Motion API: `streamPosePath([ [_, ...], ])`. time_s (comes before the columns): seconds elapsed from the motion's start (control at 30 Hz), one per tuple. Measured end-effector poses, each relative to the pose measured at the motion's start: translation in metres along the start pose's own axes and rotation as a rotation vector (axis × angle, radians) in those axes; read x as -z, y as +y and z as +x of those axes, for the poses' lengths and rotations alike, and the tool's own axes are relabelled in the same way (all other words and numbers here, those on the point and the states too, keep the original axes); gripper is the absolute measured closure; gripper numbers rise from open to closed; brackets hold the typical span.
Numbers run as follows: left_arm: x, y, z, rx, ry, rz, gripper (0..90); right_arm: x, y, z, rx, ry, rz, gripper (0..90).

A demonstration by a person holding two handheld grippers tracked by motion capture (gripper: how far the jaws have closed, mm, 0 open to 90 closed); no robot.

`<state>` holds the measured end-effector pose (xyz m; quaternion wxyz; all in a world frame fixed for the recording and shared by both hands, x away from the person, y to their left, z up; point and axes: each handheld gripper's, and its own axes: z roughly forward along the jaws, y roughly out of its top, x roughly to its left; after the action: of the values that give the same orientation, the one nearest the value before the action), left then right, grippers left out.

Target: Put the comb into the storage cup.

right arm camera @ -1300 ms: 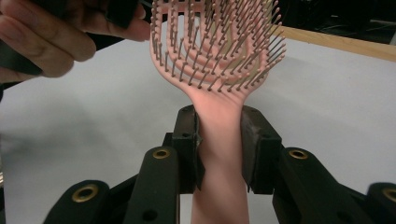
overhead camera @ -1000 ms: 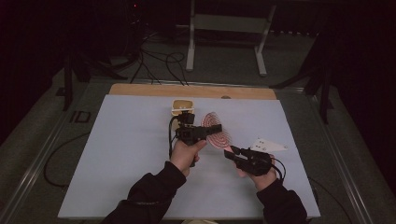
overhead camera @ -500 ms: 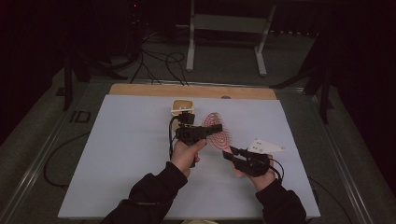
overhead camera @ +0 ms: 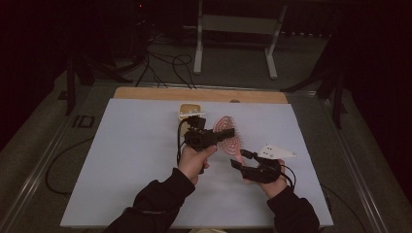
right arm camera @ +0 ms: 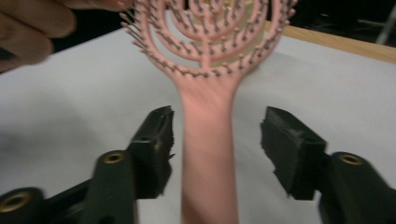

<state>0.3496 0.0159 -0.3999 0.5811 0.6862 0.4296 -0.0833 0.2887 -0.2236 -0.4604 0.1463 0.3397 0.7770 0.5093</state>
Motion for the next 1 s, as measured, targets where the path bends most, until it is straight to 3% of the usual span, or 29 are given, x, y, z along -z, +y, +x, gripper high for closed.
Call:
streamPosePath([
  [0.2,0.002,0.001,-0.001,-0.018,0.005,-0.001,64.8,-0.003,-0.002,0.001,0.005,-0.003,0.018,26.8],
  [0.23,0.003,0.001,-0.001,-0.023,0.005,-0.003,64.8,-0.004,-0.003,0.001,0.024,0.015,0.034,19.3],
  [0.37,0.005,0.003,-0.002,-0.038,0.011,-0.009,64.9,-0.007,-0.006,0.004,0.042,-0.013,0.062,8.7],
  [1.0,0.024,0.017,-0.004,-0.085,0.040,-0.054,64.9,-0.009,-0.014,0.005,0.066,0.046,0.097,7.2],
])
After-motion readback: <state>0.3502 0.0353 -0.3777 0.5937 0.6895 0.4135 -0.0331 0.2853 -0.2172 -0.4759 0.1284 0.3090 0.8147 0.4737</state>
